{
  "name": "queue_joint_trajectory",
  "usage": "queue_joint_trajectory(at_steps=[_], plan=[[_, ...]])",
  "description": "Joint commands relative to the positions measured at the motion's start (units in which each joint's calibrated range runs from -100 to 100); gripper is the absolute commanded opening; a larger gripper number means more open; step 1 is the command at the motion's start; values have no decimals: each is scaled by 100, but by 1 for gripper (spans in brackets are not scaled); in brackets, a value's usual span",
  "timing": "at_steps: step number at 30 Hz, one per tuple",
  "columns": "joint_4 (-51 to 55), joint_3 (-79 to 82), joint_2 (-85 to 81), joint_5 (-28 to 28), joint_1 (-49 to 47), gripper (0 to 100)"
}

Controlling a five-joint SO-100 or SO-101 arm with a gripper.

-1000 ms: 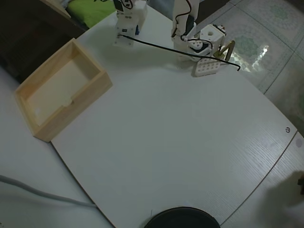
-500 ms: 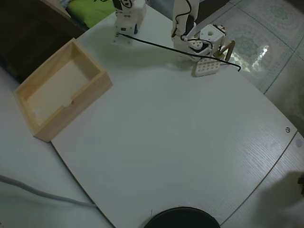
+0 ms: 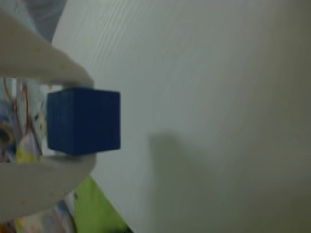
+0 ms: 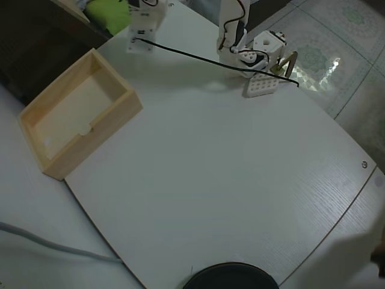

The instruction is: Pick up the small blue cube and put it into the box

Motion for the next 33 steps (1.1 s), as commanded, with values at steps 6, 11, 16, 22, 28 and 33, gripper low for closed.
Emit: queue_joint_trajectory(at_steps=[6,11,16,22,28,33], plan=[[854,-1873,-131,-21,-1181,8],[1160,-2679,-131,-21,-1764,9],[1151,-2896,-131,-16,-2228,9],[1100,-2851,-123,-16,-2707,9],[1066,-2842,-30,-5,-3017,9],[1066,-2842,-21,-16,-3223,9]])
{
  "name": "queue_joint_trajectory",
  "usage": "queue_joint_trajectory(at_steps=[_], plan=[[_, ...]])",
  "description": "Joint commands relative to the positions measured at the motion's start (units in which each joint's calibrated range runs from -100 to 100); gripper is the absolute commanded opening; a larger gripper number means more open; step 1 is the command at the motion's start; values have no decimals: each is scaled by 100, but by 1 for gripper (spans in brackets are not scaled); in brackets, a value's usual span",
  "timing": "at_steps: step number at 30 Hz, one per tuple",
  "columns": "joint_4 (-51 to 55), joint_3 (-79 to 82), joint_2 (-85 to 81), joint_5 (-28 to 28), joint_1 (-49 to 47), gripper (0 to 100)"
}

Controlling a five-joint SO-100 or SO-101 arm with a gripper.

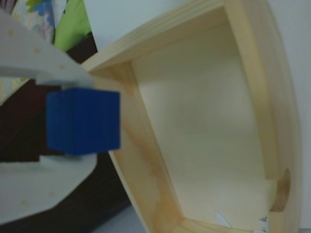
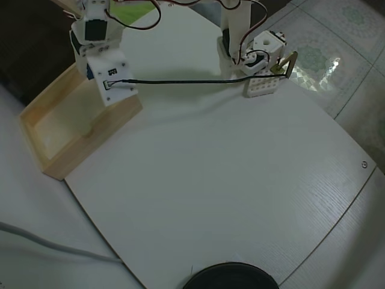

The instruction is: Pick up the small blue cube and put it into the box

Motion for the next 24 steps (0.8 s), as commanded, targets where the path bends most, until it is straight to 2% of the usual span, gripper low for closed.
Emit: queue_joint_trajectory(at_steps=[1,7,15,24], plan=[[-68,-262,-21,-21,-165,9],[-77,-253,-21,-21,-254,9],[-77,-244,-13,-26,-202,22],[-68,-244,-21,-21,-195,24]])
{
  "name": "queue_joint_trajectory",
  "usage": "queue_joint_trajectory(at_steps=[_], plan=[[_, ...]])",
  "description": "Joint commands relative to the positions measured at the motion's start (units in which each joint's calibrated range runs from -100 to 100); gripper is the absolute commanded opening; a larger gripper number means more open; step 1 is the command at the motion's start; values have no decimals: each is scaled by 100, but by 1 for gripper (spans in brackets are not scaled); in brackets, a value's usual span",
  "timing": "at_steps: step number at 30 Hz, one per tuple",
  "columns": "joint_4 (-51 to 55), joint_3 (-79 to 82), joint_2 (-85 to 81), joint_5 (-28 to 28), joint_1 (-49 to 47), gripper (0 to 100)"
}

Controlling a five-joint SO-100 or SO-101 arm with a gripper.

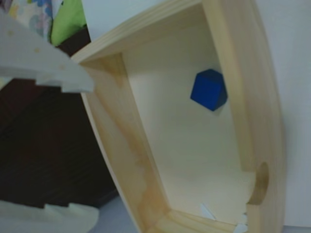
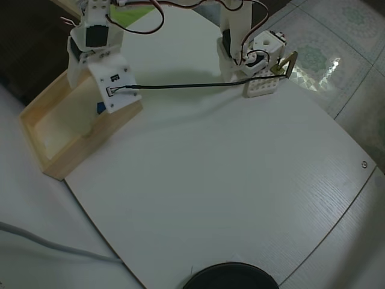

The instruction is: Pick up the small blue cube and put it into the box

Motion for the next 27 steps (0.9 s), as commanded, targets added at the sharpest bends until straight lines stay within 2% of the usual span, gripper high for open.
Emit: queue_joint_trajectory(at_steps=[1,7,16,22,27], plan=[[-60,-244,-38,-21,41,24],[42,-244,-148,-21,34,24],[1155,-824,-325,-31,-150,23],[2030,-1014,-757,-31,-718,23],[2115,-760,-1365,-266,-1249,23]])
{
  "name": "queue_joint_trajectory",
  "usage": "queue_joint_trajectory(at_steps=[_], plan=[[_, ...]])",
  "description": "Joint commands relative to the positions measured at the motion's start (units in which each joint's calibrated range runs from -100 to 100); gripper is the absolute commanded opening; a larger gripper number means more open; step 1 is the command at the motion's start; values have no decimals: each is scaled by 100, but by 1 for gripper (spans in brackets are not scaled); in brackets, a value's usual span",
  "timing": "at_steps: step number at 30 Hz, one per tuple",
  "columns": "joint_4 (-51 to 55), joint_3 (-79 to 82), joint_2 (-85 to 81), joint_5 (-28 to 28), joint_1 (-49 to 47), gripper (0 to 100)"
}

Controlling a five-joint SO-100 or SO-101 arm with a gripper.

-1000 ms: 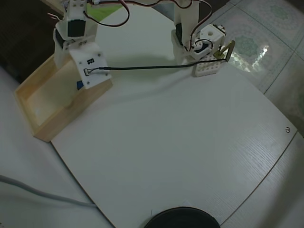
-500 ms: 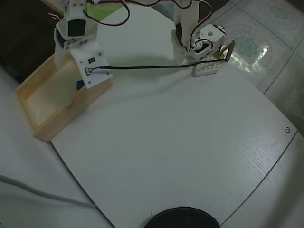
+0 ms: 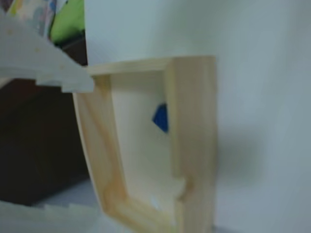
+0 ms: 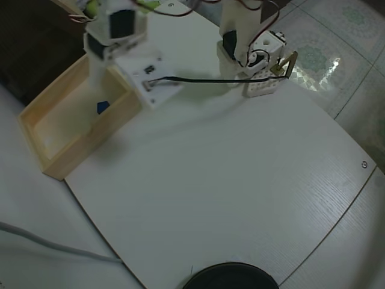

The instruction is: Pick up the small blue cube and put it into the box

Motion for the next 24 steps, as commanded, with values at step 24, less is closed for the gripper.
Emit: queue_joint_trajectory(at_steps=[24], plan=[[-926,2163,-3359,-1310,-1419,23]])
